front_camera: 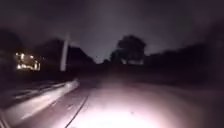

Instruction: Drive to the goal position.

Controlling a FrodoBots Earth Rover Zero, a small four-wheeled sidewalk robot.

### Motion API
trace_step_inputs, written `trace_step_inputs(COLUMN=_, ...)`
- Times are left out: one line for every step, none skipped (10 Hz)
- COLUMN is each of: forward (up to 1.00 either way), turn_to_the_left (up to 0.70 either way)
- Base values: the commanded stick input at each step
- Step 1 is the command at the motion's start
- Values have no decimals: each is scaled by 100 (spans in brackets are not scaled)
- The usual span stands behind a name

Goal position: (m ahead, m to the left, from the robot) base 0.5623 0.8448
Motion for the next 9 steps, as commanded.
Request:
trace_step_inputs(forward=70, turn_to_the_left=0)
trace_step_inputs(forward=70, turn_to_the_left=0)
trace_step_inputs(forward=70, turn_to_the_left=0)
trace_step_inputs(forward=70, turn_to_the_left=0)
trace_step_inputs(forward=70, turn_to_the_left=0)
trace_step_inputs(forward=70, turn_to_the_left=0)
trace_step_inputs(forward=70, turn_to_the_left=0)
trace_step_inputs(forward=70, turn_to_the_left=0)
trace_step_inputs(forward=70, turn_to_the_left=0)
